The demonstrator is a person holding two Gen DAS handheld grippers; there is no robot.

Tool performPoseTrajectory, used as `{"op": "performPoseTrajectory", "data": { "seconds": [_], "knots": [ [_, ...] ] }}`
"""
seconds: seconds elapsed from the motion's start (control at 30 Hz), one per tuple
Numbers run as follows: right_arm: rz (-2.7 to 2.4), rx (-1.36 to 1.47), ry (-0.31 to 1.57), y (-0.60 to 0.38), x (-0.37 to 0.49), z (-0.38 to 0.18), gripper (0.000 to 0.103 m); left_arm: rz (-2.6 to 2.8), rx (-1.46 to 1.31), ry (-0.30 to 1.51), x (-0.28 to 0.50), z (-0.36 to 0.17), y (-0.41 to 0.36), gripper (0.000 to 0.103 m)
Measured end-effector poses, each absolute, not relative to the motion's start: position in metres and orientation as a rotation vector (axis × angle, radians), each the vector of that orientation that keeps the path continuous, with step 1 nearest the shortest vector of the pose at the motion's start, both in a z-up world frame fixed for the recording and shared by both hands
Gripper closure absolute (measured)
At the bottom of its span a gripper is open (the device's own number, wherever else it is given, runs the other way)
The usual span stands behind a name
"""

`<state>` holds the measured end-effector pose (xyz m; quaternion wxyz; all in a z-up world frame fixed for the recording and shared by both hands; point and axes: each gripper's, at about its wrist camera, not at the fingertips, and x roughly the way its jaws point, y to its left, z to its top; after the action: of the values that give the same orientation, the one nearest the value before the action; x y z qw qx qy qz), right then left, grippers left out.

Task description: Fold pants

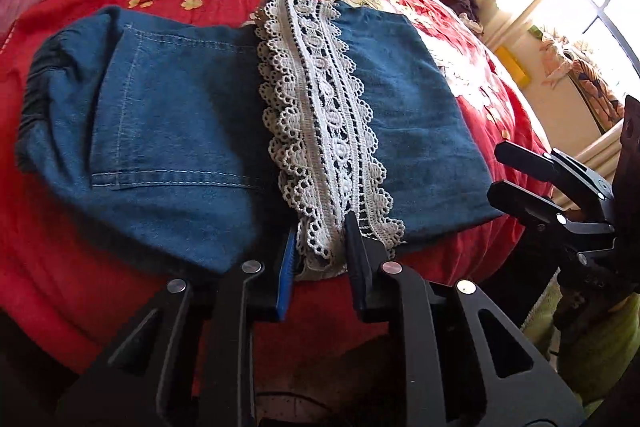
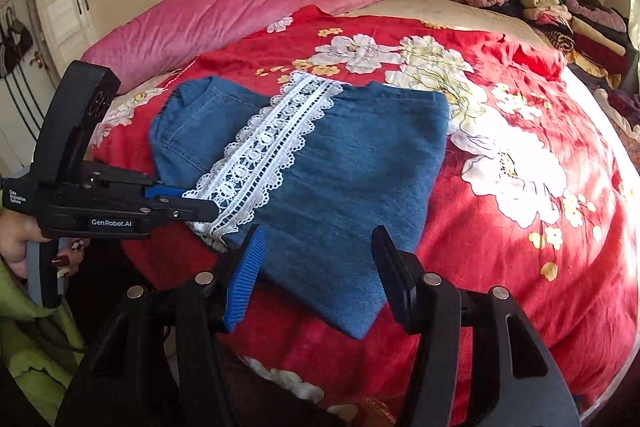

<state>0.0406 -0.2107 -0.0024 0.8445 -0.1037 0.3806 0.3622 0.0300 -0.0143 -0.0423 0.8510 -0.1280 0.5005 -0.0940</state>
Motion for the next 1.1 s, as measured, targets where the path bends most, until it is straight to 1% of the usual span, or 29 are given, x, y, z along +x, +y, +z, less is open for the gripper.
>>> {"op": "performPoseTrajectory", "data": {
  "seconds": [0.17,0.23,0.27,0.47,0.53,0.67,0.73,0.83,0.87,0.9,0.93,1.07,1.1],
  "knots": [
    [0.695,-0.295,0.912,-0.198,0.05,-0.028,0.05,-0.185,-0.212,1.046,0.028,-0.044,-0.02,0.082],
    [0.655,-0.307,0.964,-0.202,0.053,-0.04,0.051,-0.188,-0.198,1.044,0.029,-0.043,-0.023,0.077],
    [0.65,-0.297,0.975,-0.204,0.053,-0.043,0.051,-0.192,-0.196,1.044,0.029,-0.043,-0.024,0.076],
    [0.65,-0.282,0.972,-0.209,0.05,-0.042,0.049,-0.191,-0.193,1.038,0.028,-0.04,-0.025,0.071],
    [0.656,-0.263,0.964,-0.211,0.05,-0.038,0.049,-0.19,-0.187,1.028,0.026,-0.035,-0.026,0.067],
    [0.658,-0.219,0.957,-0.218,0.049,-0.034,0.048,-0.186,-0.186,1.013,0.024,-0.029,-0.026,0.065],
    [0.653,-0.208,0.949,-0.22,0.048,-0.031,0.042,-0.186,-0.184,1.009,0.023,-0.027,-0.027,0.062],
    [0.646,-0.2,0.935,-0.223,0.046,-0.026,0.04,-0.186,-0.181,1.004,0.021,-0.025,-0.027,0.06],
    [0.642,-0.2,0.931,-0.223,0.046,-0.025,0.038,-0.187,-0.18,1.002,0.021,-0.024,-0.028,0.059],
    [0.639,-0.198,0.925,-0.224,0.045,-0.024,0.032,-0.187,-0.179,1.0,0.02,-0.023,-0.028,0.058],
    [0.638,-0.196,0.92,-0.225,0.044,-0.022,0.03,-0.188,-0.178,0.998,0.02,-0.022,-0.029,0.057],
    [0.631,-0.193,0.911,-0.227,0.043,-0.019,0.028,-0.185,-0.174,0.993,0.019,-0.019,-0.029,0.052],
    [0.63,-0.193,0.91,-0.227,0.043,-0.018,0.024,-0.183,-0.172,0.992,0.018,-0.018,-0.029,0.051]
  ]
}}
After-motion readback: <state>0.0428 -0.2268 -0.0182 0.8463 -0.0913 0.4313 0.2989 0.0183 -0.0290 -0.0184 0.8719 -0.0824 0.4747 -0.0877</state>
